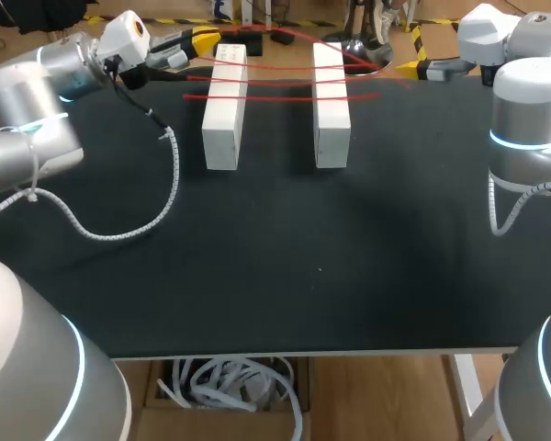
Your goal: Grab the tape and strap the tape.
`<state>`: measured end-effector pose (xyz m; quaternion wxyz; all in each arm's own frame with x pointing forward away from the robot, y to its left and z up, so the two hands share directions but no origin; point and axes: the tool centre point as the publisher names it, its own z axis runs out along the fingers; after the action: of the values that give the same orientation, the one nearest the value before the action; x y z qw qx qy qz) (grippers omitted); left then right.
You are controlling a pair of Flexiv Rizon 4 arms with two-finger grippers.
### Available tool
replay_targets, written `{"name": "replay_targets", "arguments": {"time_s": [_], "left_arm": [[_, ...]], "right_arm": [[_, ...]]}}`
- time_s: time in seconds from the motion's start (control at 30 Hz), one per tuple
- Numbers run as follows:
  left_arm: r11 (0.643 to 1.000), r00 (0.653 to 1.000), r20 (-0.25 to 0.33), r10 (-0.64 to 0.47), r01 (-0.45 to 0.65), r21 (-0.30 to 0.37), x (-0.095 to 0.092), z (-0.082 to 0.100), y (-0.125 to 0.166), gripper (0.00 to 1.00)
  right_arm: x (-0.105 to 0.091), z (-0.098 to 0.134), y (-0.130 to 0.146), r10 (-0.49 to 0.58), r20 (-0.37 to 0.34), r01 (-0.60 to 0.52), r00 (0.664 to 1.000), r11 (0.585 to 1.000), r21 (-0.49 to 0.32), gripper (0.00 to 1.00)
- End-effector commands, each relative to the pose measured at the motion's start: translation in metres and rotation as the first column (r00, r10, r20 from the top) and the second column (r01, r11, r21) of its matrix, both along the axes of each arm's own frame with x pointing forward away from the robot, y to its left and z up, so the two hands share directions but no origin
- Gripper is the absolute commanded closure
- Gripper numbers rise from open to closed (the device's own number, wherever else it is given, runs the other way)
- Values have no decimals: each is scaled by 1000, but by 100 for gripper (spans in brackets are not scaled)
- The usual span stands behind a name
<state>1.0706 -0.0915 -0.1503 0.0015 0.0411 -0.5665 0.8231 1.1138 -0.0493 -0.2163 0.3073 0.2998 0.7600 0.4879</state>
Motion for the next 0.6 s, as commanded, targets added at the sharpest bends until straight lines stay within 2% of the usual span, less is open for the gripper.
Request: {"name": "replay_targets", "arguments": {"time_s": [0.03, 0.13, 0.33, 0.43, 0.6], "left_arm": [[1000, 1000, 17, -13, 14, -27, 0, 3, -13, 100], [998, 999, 42, -28, 30, -49, 2, 9, -23, 100], [998, 996, 76, -46, 49, -37, 4, 16, -33, 100], [1000, 995, 94, -23, 24, -10, 3, 19, -36, 100], [1000, 995, 99, -3, 6, -29, 2, 23, -40, 100]], "right_arm": [[0, 0, 0, 0, 0, 0, 1000, 1000, 0, 0], [0, 0, 0, 0, 0, 0, 1000, 1000, 0, 0], [0, 0, 0, 0, 0, 0, 1000, 1000, 0, 0], [0, 0, 0, 0, 0, 0, 1000, 1000, 0, 0], [0, 0, 0, 0, 0, 0, 1000, 1000, 0, 0]]}}
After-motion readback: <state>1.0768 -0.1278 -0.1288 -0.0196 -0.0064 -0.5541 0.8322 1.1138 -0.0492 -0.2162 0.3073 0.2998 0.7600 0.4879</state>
